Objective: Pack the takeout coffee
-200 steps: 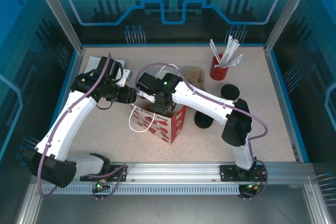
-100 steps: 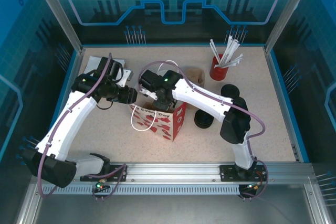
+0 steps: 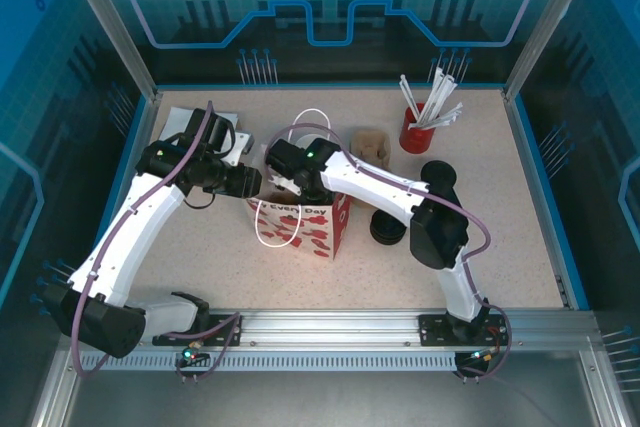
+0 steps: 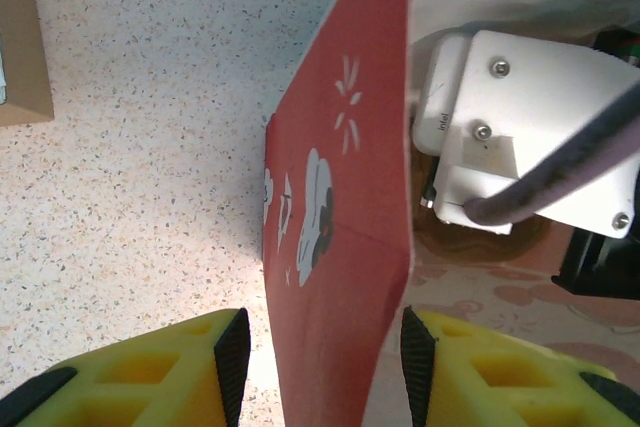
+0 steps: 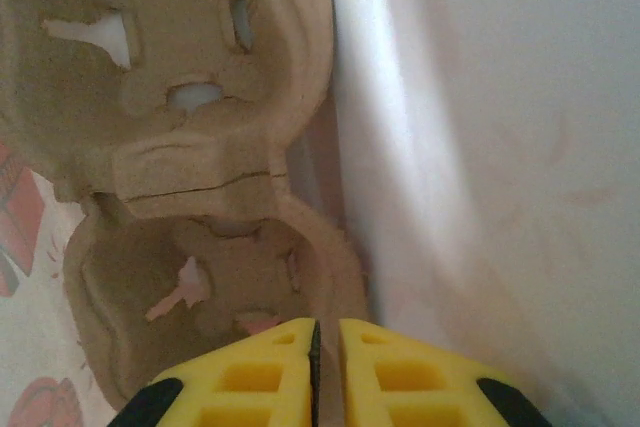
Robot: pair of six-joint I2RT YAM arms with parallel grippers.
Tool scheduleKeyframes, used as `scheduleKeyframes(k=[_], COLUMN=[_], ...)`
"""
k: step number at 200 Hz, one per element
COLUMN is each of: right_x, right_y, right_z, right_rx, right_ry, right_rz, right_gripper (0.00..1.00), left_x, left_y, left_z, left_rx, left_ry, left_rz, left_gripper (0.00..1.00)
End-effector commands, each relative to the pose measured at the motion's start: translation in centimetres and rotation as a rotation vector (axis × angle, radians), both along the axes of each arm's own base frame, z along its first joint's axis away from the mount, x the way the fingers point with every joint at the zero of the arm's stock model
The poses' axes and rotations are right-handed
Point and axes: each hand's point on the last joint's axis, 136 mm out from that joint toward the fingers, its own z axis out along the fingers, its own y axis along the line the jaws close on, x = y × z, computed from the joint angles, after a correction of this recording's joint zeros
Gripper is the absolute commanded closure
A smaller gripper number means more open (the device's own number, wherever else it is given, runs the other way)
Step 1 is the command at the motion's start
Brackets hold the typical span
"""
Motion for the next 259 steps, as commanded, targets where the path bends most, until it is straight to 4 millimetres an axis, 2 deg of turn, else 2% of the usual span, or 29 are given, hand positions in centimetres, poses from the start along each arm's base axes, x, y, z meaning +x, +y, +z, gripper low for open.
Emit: scheduleKeyframes(k=[1,126,186,259], right_x=[0.1,-0.3,-0.4,-0.2], right_y=[-0.3,-0.5,-0.2,0.7], right_z=[-1.3,-4.2,-4.2,-2.3], right_rx=[-0.009,-0.048,-0.031,0.041], right_ry=[0.044,0.133,0.149,0.131], right_rz=[-0.001,-0.008,-0.015,-0.022], right_gripper=[0.84,0.84,0.84,0.83], left_x=[-0.3,-0.1,0.0,-0.1], left_y=[0.0,-0.1,-0.1,-0.2], left_z=[0.3,0.5,0.8,0.8], left_rx=[-0.010,-0.011,-0.012,-0.021], left_ry=[-0.011,-0.014,-0.022,-0.017], left_rz=[-0.021,-0.019,-0.019,-0.017], left_gripper=[0.54,0.52,0.51,0.50])
